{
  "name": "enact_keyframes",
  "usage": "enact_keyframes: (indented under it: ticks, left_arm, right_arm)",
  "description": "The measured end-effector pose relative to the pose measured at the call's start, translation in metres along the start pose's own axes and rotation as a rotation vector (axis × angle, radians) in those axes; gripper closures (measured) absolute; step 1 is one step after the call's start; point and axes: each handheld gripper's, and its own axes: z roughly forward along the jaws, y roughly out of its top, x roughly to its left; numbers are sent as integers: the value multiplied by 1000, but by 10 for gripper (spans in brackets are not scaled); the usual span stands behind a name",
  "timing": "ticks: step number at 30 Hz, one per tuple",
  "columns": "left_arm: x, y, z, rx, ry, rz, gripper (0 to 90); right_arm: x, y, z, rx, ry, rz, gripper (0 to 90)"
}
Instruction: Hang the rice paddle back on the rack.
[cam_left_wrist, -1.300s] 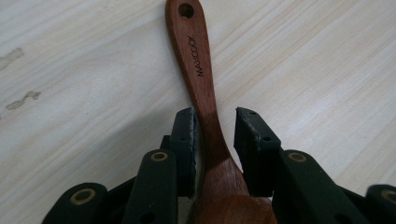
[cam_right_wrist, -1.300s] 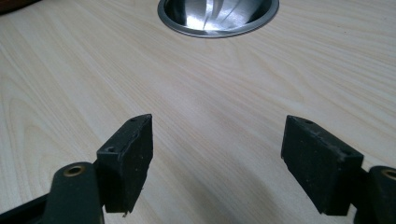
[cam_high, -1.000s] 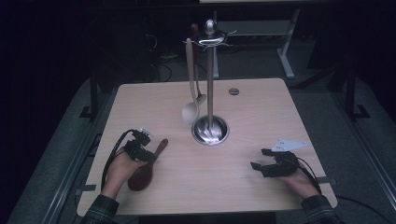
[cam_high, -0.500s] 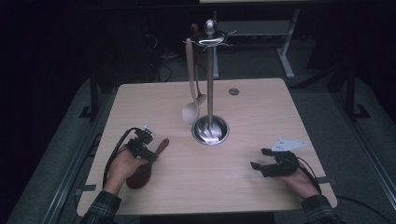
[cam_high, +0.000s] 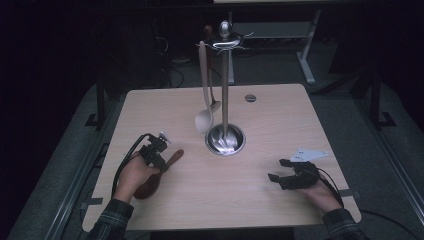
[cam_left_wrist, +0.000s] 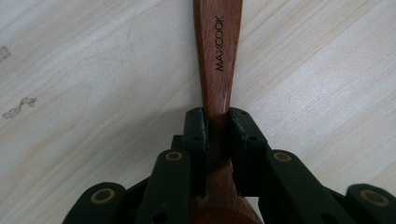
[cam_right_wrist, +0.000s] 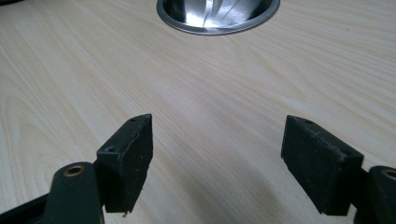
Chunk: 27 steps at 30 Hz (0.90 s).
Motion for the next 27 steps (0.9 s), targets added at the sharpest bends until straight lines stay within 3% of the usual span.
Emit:
enact_keyframes:
  ticks: [8, 12, 16, 18, 21, 27]
  left_arm:
    - [5, -6, -1, -40, -31, 18, 786]
    - [6, -10, -7, -98, -70, -6, 786]
    - [10, -17, -22, -190, -109, -1, 787]
    - [10, -22, -27, -253, -135, -18, 787]
    - [11, -28, -35, -326, -146, -13, 786]
    - [13, -39, -46, -480, -208, 14, 787]
  right_arm:
    - [-1, 0, 0, 1, 1, 1, 247]
    - [-2, -1, 0, 1, 4, 0, 247]
    - [-2, -1, 0, 0, 1, 1, 247]
    - [-2, 0, 0, -5, 2, -1, 247]
    - [-2, 0, 0, -5, 1, -1, 247]
    - [-2, 0, 0, -5, 2, -1, 247]
